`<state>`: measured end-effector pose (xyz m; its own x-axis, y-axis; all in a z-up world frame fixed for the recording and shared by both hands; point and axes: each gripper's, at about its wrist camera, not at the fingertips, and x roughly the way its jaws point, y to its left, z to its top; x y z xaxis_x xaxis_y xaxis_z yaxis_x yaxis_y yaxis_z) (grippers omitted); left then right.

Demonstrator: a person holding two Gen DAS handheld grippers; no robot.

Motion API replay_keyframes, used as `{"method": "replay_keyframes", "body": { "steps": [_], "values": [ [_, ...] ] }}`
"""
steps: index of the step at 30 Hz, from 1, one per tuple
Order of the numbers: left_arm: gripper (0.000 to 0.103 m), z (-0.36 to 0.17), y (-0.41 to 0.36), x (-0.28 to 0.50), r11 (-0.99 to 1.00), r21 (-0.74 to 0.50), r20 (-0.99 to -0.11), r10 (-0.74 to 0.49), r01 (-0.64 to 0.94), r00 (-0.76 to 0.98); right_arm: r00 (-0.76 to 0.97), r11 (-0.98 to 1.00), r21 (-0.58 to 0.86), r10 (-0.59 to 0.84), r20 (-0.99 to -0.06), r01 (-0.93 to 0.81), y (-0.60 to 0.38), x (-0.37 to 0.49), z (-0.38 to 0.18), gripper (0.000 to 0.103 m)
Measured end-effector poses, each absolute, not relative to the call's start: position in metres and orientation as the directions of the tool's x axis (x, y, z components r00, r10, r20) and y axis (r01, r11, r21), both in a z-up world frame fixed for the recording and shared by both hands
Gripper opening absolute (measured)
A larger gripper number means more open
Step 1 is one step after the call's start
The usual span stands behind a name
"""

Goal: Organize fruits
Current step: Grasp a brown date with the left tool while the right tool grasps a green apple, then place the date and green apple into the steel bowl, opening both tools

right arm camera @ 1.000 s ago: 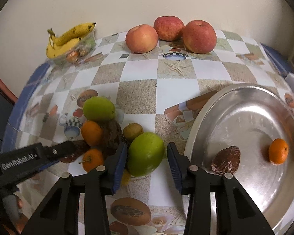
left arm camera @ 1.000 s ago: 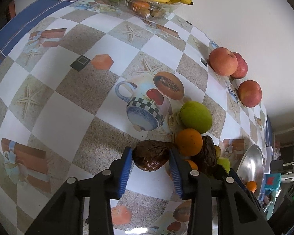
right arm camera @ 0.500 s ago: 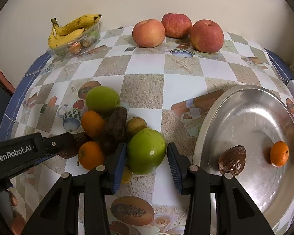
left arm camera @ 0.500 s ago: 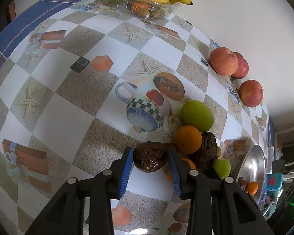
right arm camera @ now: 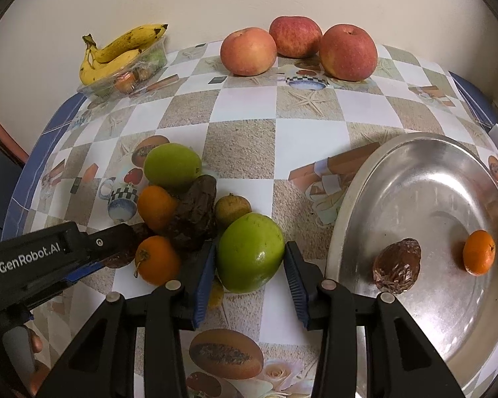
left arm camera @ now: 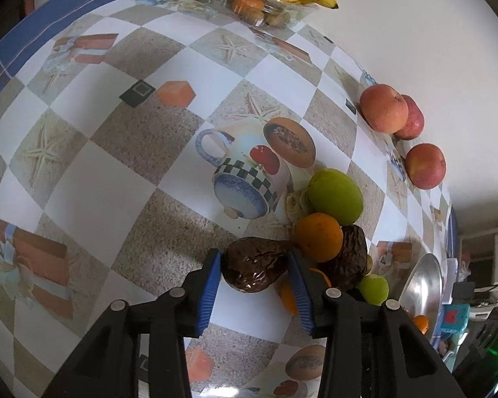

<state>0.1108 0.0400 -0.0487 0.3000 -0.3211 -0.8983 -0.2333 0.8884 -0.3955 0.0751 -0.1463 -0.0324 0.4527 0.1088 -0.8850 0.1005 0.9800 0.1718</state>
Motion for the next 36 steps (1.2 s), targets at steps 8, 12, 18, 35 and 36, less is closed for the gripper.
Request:
{"method": "replay_keyframes", "body": {
  "steps": [8,12,18,35,36],
  "values": [
    [0.040,-0.032,0.049,0.108,0.875,-0.423,-0.877,-0.331,-0.235,0.347,0.468,0.971,0.208,0.132,-0.874,0.114,-0.152,0.073,-0.023,0.043],
    [0.040,-0.020,0.047,0.107,0.871,-0.438,-0.862,-0.338,-0.221,0.377,0.498,0.961,0.245,0.151,-0.854,0.129,-0.159,0.070,-0.009,0.043],
    [0.039,0.003,0.035,0.103,0.882,-0.442,-0.839,-0.343,-0.162,0.422,0.529,0.944,0.279,0.149,-0.836,0.177,-0.180,0.065,0.008,0.043],
    [0.040,0.016,-0.115,0.068,0.905,-0.357,-0.858,-0.416,0.231,0.301,0.486,0.868,0.240,-0.001,-0.874,0.434,-0.306,0.031,0.008,0.043],
    [0.040,0.014,-0.128,0.063,0.899,-0.342,-0.864,-0.415,0.271,0.285,0.485,0.867,0.244,0.003,-0.874,0.435,-0.307,0.030,0.008,0.043]
  ]
}}
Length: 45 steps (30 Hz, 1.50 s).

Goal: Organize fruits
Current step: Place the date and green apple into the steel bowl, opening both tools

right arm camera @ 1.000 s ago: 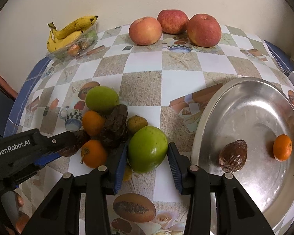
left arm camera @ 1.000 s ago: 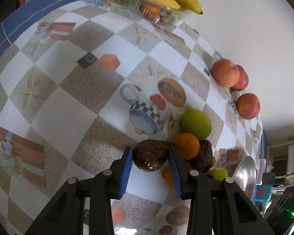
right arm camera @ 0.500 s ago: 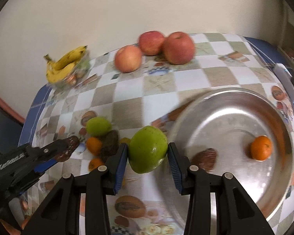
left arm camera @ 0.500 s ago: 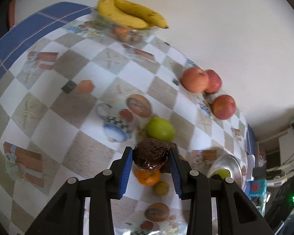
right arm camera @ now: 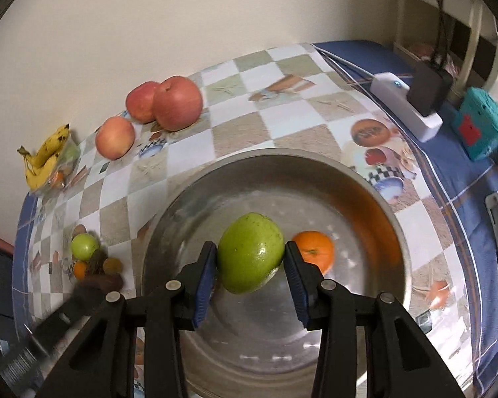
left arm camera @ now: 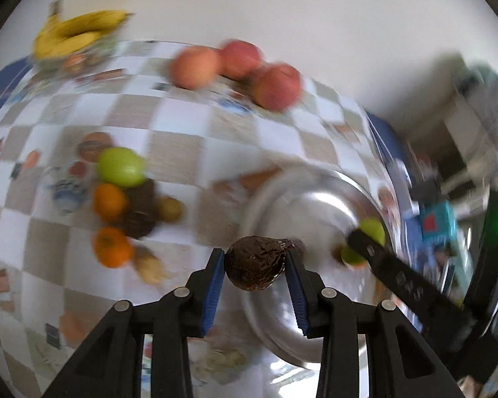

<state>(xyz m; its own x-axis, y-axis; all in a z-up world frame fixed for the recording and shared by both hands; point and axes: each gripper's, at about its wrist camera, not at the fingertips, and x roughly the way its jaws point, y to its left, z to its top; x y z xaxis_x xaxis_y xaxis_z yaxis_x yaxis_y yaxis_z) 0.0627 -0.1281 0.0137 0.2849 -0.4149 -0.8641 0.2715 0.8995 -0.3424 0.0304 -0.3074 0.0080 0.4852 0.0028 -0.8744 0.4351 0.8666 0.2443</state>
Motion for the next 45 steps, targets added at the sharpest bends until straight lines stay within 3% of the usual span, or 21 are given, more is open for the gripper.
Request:
{"method": "replay_keyframes", "body": {
  "steps": [11,20,33,35,39,45],
  "values": [
    [0.040,-0.021,-0.170,0.046,0.884,-0.303,-0.906,-0.383,0.356,0.179,0.427,0.879,0.268,0.083,-0.901,0.395,-0.303,0.036,-0.015,0.044],
    [0.040,-0.032,-0.186,0.041,0.878,-0.238,-0.916,-0.345,0.414,0.205,0.395,0.863,0.304,0.136,-0.908,0.403,-0.304,0.039,-0.036,0.043],
    [0.042,-0.034,-0.182,0.044,0.873,-0.310,-0.907,-0.390,0.376,0.158,0.380,0.874,0.274,0.114,-0.918,0.401,-0.302,0.041,-0.032,0.045],
    [0.043,-0.033,-0.182,0.043,0.873,-0.309,-0.908,-0.389,0.376,0.157,0.388,0.875,0.273,0.108,-0.915,0.401,-0.303,0.040,-0.027,0.051],
    [0.061,-0.024,-0.180,0.044,0.869,-0.327,-0.897,-0.409,0.372,0.168,0.413,0.872,0.277,0.096,-0.906,0.405,-0.304,0.039,-0.018,0.052],
    [0.061,-0.012,-0.165,0.050,0.874,-0.350,-0.886,-0.426,0.336,0.185,0.451,0.869,0.279,0.074,-0.889,0.407,-0.306,0.038,-0.003,0.052]
  ]
}}
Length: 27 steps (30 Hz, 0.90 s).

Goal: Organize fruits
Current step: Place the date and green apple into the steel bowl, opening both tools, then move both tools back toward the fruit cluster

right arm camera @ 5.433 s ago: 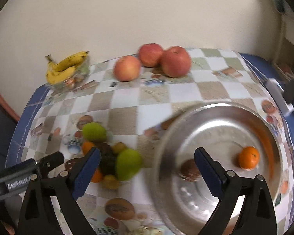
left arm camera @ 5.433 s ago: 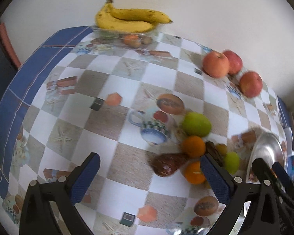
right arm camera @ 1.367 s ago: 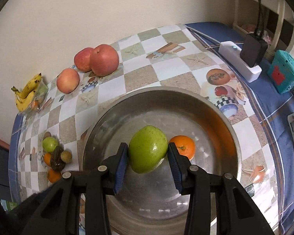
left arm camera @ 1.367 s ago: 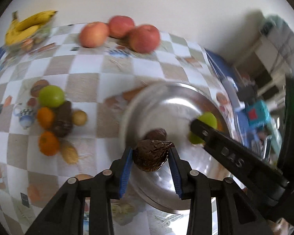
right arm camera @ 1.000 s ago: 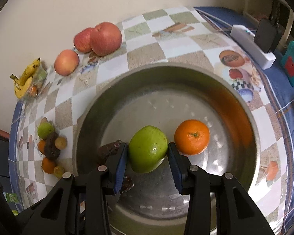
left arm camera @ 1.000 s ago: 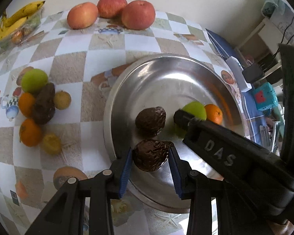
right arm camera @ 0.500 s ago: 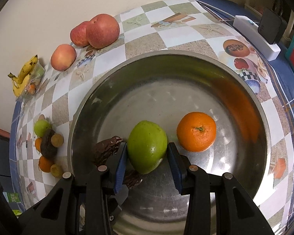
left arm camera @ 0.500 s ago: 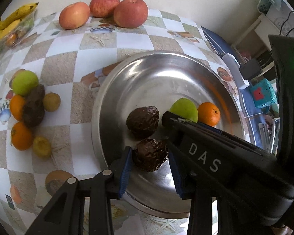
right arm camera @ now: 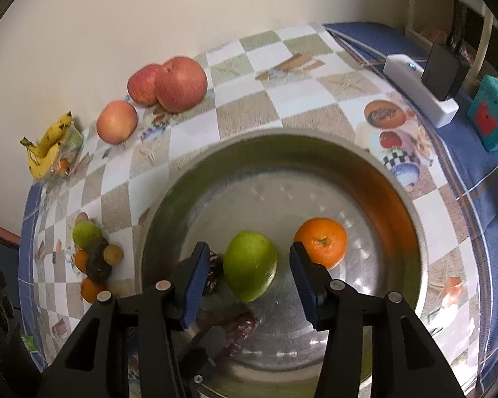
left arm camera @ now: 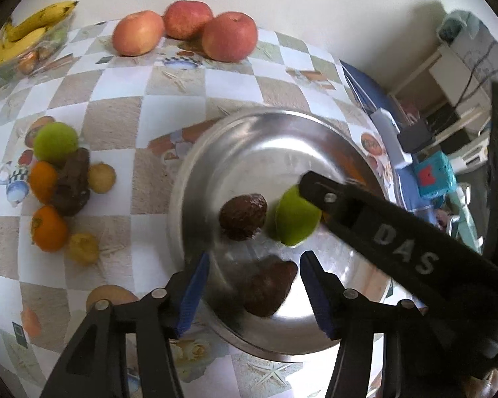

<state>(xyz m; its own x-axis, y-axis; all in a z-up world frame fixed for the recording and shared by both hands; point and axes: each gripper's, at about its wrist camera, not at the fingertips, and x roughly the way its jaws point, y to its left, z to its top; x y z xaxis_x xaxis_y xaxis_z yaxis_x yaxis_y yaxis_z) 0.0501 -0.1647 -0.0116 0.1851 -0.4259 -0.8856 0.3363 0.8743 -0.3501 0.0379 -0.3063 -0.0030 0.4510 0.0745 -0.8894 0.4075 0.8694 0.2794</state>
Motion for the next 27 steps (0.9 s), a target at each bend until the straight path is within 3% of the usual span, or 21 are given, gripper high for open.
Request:
{"method": "replay_keyframes", "body": {
  "steps": [12,17,19,23,27],
  "values": [
    [0.061,0.008,-0.097,0.075,0.949,-0.287,-0.887,-0.316,0.134,0.337,0.495,0.870,0.279,0.047,-0.868,0.407,-0.306,0.035,0.014,0.051],
    [0.069,0.007,-0.061,0.087,0.968,-0.247,-0.896,-0.242,0.034,0.373,0.482,0.893,0.258,0.053,-0.874,0.370,-0.291,0.039,0.011,0.051],
    [0.077,0.008,-0.051,0.090,0.974,-0.228,-0.899,-0.209,-0.005,0.384,0.480,0.907,0.241,0.050,-0.876,0.345,-0.282,0.040,0.011,0.051],
    [0.098,0.007,-0.024,0.094,0.979,-0.180,-0.904,-0.127,-0.095,0.408,0.481,0.929,0.207,0.037,-0.876,0.306,-0.266,0.041,0.011,0.084],
    [0.103,0.005,-0.003,0.094,0.972,-0.168,-0.904,-0.086,-0.165,0.419,0.478,0.947,0.177,0.028,-0.878,0.270,-0.254,0.043,0.009,0.084]
  ]
}}
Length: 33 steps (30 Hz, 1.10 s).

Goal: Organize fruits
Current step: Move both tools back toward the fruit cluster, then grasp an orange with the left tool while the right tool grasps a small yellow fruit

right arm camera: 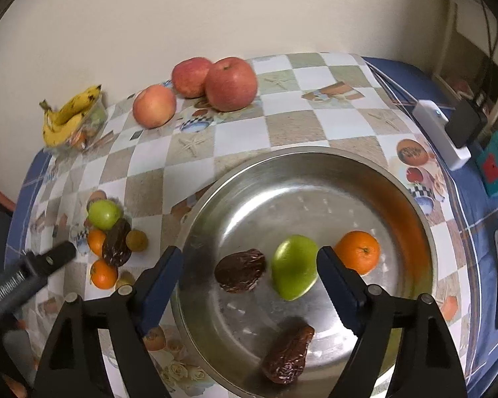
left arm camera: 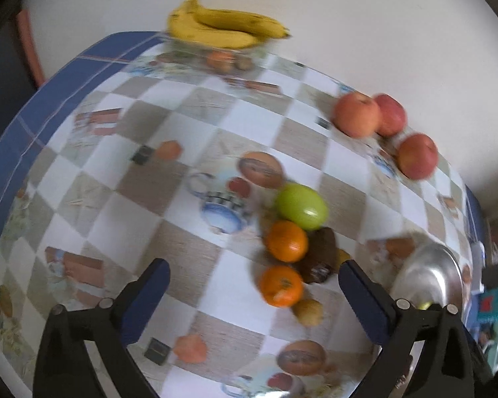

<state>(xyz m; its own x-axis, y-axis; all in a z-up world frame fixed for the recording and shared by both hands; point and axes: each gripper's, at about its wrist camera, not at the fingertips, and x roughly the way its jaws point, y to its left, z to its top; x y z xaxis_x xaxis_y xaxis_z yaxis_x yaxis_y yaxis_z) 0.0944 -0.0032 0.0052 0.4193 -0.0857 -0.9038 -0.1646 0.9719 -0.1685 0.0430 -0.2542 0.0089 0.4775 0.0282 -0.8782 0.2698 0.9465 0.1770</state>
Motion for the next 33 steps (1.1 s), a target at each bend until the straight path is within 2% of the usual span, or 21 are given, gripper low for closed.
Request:
{"method": "replay_keyframes", "body": {
  "steps": [2,3,5,9,15,21,27,28,30,33],
  "values": [
    [0.103,0.005,0.002,0.094,0.971,-0.149,-0.903,-0.057,-0.186,0.425,0.481,0.957,0.152,0.014,-0.877,0.249,-0.248,0.044,0.008,0.086],
    [0.103,0.005,0.005,0.093,0.972,-0.132,-0.904,-0.037,-0.194,0.427,0.486,0.962,0.135,0.002,-0.874,0.239,-0.245,0.044,0.008,0.094],
    [0.103,0.006,0.008,0.093,0.975,-0.109,-0.903,-0.016,-0.194,0.429,0.501,0.970,0.109,-0.015,-0.865,0.217,-0.238,0.044,0.008,0.101],
    [0.103,0.006,0.016,0.097,0.976,-0.107,-0.900,-0.014,-0.190,0.435,0.530,0.980,0.106,0.001,-0.848,0.169,-0.224,0.047,0.010,0.101],
    [0.103,0.004,0.027,0.102,0.974,-0.127,-0.899,-0.033,-0.189,0.437,0.531,0.977,0.208,0.147,-0.835,0.056,-0.194,0.056,0.011,0.101],
    [0.103,0.004,0.033,0.104,0.966,-0.180,-0.882,-0.076,-0.184,0.464,0.534,0.978,0.206,0.184,-0.825,-0.019,-0.163,0.060,0.009,0.100],
    [0.103,-0.003,0.028,0.106,0.959,-0.242,-0.893,-0.160,-0.148,0.421,0.518,0.978,0.194,0.204,-0.831,-0.074,-0.148,0.061,0.002,0.096],
    [0.103,-0.005,0.027,0.106,0.960,-0.240,-0.899,-0.162,-0.147,0.407,0.515,0.978,0.194,0.207,-0.832,-0.080,-0.146,0.061,0.000,0.093],
    [0.103,-0.010,0.025,0.107,0.955,-0.260,-0.905,-0.190,-0.142,0.380,0.508,0.976,0.196,0.216,-0.834,-0.093,-0.142,0.062,-0.003,0.071],
    [0.101,-0.019,0.020,0.107,0.948,-0.291,-0.910,-0.232,-0.131,0.344,0.486,0.974,0.199,0.228,-0.844,-0.113,-0.135,0.063,-0.010,0.070]
  ]
}}
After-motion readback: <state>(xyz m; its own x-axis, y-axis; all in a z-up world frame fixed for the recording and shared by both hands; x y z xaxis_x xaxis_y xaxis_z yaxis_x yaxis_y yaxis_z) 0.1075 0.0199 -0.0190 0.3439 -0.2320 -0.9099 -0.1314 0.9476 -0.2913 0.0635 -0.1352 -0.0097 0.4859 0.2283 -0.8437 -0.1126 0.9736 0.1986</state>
